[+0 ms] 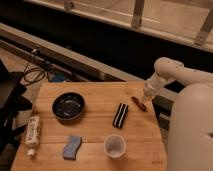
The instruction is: Place the pepper on the white sponge
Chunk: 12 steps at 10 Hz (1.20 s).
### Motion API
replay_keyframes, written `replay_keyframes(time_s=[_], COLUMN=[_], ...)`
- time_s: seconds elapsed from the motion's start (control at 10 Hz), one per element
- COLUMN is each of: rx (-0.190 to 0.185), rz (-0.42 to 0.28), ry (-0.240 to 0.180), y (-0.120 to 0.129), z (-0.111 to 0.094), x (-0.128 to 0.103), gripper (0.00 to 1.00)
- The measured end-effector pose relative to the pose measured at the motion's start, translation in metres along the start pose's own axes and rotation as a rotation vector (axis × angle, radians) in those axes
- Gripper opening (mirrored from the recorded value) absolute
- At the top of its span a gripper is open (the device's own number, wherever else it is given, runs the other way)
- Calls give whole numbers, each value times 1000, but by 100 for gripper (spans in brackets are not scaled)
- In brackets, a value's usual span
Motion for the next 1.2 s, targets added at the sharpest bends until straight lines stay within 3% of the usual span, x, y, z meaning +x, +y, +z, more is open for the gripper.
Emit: replay_keyframes(time_s=[0.2,0.3,0.7,0.9,1.2], rx=[50,70,142,154,150], rz=[-52,-64,-92,-98,-82], ry=[10,12,35,76,139], y=[3,1,-19,-27,-41], z=[11,14,26,44,69], x=[-8,-11,-32,-43,-40], gripper=[60,64,66,66,66])
